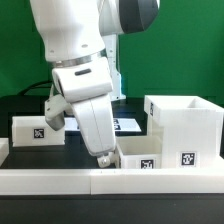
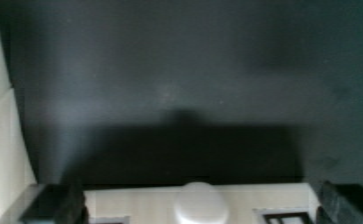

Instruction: Assemble drawer

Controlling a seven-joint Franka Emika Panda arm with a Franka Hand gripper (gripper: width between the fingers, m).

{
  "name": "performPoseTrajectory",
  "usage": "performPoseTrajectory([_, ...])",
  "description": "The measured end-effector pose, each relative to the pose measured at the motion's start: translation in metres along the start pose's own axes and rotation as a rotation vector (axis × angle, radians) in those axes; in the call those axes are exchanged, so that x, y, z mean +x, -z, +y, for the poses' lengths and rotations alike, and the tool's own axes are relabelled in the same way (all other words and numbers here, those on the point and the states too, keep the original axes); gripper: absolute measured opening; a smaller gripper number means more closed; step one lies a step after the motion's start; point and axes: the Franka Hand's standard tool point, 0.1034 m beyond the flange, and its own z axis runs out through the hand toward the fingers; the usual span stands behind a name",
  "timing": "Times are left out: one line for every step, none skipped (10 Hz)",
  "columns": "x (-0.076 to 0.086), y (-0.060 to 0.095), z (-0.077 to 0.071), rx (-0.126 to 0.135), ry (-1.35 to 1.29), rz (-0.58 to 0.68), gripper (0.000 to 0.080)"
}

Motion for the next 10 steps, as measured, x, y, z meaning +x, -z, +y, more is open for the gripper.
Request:
performPoseTrajectory([0.004, -0.005, -0.001, 0.003, -0.004, 0.028, 0.0649])
performPoseTrajectory([0.009, -0.009, -0.001, 0.007, -0.013, 0.037, 0.0649])
performPoseTrajectory([0.018, -0.012, 0.002, 0.003, -0.028, 0.036, 0.0649])
performPoseTrajectory([0.023, -0.012, 0.004, -0.003, -0.044, 0.033, 0.0649])
performPoseTrajectory([0.026, -0.012, 0.005, -0.01, -0.057, 0.034, 0.0649])
performPoseTrajectory([0.015, -0.011, 0.003, -0.011, -0.094, 0.031, 0.0649])
performPoseTrajectory([0.013, -0.011, 0.002, -0.009, -0.095, 0.028, 0.0649])
performPoseTrajectory([0.015, -0.012, 0.002, -0.008, -0.093, 0.029, 0.0649])
performPoseTrajectory([0.016, -0.013, 0.002, -0.008, -0.095, 0.03, 0.0649])
performPoseTrajectory([0.024, -0.016, 0.002, -0.009, -0.089, 0.035, 0.0649])
